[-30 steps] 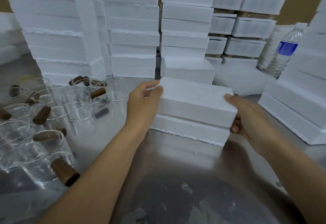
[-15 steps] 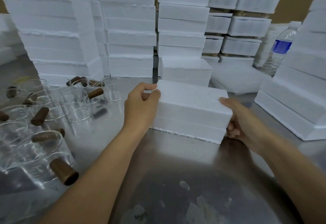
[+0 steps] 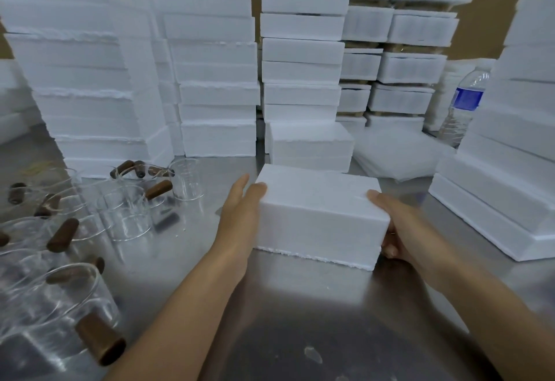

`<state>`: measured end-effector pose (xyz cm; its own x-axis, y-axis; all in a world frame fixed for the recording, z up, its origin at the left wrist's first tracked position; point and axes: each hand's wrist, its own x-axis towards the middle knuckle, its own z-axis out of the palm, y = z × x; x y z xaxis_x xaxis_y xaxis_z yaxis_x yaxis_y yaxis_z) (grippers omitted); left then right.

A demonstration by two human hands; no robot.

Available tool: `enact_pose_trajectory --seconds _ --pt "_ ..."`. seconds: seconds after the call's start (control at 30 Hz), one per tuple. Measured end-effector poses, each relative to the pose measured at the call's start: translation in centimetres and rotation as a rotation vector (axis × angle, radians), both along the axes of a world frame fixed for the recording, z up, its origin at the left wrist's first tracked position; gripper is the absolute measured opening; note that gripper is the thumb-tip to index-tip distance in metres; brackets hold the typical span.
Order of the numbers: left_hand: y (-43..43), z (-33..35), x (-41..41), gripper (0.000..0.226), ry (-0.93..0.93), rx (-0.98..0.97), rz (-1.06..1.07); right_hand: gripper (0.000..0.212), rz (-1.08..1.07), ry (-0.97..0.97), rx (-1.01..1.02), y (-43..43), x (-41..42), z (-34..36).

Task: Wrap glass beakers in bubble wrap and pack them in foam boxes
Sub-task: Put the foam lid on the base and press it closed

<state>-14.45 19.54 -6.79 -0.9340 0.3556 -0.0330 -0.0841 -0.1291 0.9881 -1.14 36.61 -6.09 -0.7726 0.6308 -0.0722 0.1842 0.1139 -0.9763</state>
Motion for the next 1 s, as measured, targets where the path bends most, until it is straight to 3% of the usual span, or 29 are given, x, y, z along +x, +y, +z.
enact_pose_trajectory --seconds 0.37,0.53,0.67,0.8,0.93,1.0 --pt "-0.1 0.5 0.1 0.025 -0.030 -0.099 -0.014 0.041 0.011 -0.028 -0.101 0.3 -0.5 0.1" --pt "0.1 0.5 0.3 0.024 -0.050 -0.095 -0.009 0.052 -0.037 0.024 -0.065 0.4 -0.5 -0.5" --pt "-0.1 0.3 0.4 0.021 -0.041 -0.092 -0.036 0.041 0.002 0.116 -0.196 -0.4 -0.6 -0.2" --pt "-0.4 0.2 0.7 0.020 -0.019 -0.081 0.009 0.046 0.128 0.113 -0.083 -0.8 -0.2 -0.4" --pt "-0.3 0.1 1.0 0.032 0.017 -0.051 0.061 0.034 0.215 0.101 0.037 -1.1 0.4 -0.7" --pt "-0.6 0.3 1.2 0.032 0.000 -0.007 0.042 0.043 0.236 0.085 0.052 -0.8 0.4 -1.2"
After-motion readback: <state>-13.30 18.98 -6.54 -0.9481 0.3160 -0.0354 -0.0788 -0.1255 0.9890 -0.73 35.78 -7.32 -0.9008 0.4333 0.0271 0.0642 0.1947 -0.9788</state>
